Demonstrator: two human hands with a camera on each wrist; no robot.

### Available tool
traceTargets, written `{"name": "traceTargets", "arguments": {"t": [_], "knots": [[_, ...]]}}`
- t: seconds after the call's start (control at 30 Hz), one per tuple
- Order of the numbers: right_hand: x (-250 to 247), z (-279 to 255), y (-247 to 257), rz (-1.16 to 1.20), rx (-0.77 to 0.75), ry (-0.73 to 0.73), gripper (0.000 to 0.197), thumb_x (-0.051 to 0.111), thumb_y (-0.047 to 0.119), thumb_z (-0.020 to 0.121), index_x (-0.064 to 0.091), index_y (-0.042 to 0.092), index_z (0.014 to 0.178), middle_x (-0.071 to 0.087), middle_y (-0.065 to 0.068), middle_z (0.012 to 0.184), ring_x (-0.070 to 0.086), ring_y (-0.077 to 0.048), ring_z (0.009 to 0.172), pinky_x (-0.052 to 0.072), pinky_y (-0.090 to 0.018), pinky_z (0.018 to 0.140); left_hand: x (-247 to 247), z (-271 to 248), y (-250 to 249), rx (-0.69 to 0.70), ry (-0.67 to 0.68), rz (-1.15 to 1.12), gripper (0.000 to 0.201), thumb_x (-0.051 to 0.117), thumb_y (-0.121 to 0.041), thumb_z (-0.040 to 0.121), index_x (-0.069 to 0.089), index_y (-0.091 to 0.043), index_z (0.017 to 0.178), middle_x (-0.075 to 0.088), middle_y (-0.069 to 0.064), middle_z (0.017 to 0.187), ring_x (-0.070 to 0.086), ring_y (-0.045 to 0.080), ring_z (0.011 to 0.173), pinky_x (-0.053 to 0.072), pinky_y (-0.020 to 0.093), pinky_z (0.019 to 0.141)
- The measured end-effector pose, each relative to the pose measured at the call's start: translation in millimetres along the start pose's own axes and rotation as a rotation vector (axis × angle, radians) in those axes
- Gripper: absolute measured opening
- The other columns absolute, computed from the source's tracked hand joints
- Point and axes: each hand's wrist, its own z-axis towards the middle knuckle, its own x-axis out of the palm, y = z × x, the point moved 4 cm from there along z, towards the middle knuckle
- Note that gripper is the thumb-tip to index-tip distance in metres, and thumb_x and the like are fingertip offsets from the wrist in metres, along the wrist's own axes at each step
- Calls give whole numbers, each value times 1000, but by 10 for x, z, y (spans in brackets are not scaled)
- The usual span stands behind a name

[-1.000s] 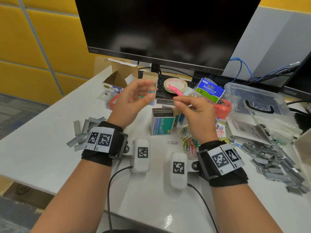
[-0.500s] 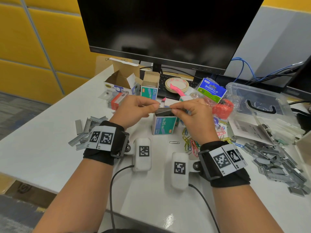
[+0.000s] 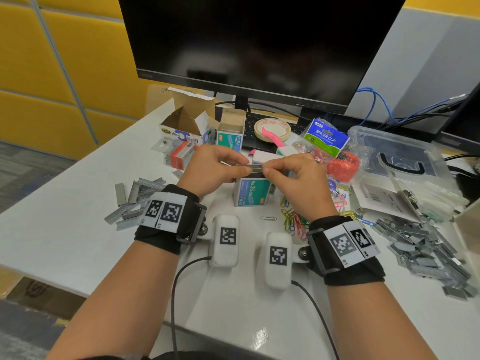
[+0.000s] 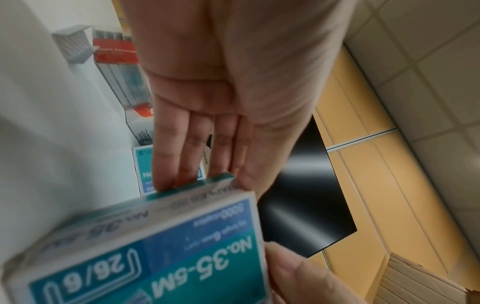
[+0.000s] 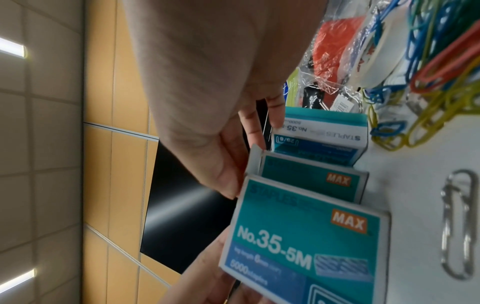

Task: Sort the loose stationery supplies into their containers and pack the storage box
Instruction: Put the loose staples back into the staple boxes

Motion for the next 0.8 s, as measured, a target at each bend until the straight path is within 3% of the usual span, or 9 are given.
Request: {"name": "traceTargets", "arguments": {"t": [0.1,0.2,0.3,0.43,0.57,0.67,0.73,0.8], "knots": [[23,-5,30,15,-50,-3,15,61,20,89,76,18,88,62,22,82,46,-10,101,35,-13,81,4,-1,-11,7,-12,-17,18,73,-9,78,64,-21,87,71,6,87,69,19,84,58,29,70],[10,-3,58,68,-91,-71,21,58,19,91,76,14,83,58,30,84,47,-2,96,30,-5,80,7,0,-16,11,-18,-14,21,73,-8,78,62,-23,87,71,3,84,69,16,81,57,26,65],[20,-15,83,129,-123,-47,24,56,26,91,77,14,85,62,26,88,45,1,99,29,-2,82,5,-1,-22,15,-26,-12,21,73,-9,78,61,-22,89,70,1,82,68,13,79,57,24,64],[65,-17,61,122,-36,68,26,55,31,93,77,18,90,58,30,80,44,-5,108,32,-6,83,-3,2,-16,10,-33,-21,21,74,-10,78,60,-20,92,70,2,82,68,13,81,58,29,67],[65,-9,38,68,-35,112,29,52,35,93,76,20,94,62,23,88,42,-4,111,32,-12,88,-9,3,-10,-5,-39,-29,21,73,-11,79,59,-19,94,69,1,81,68,15,84,58,32,71],[65,-8,25,59,-29,124,33,51,37,93,76,16,92,61,22,89,42,-3,111,30,-6,85,-11,-2,-2,-19,-10,-33,18,70,-16,83,59,-21,97,69,2,85,67,15,85,57,32,74],[64,-6,23,65,-23,124,34,51,37,93,76,16,91,60,23,88,42,-2,110,29,-5,84,-103,-1,-5,-23,-73,-50,8,64,-20,88,60,-22,95,69,3,90,67,15,85,55,28,74],[63,-3,22,73,-22,126,31,51,37,93,76,19,93,60,23,87,42,-3,110,29,-6,84,-309,5,12,-18,-255,-16,7,56,-20,92,62,-18,92,66,-1,89,61,10,79,50,25,70]]}}
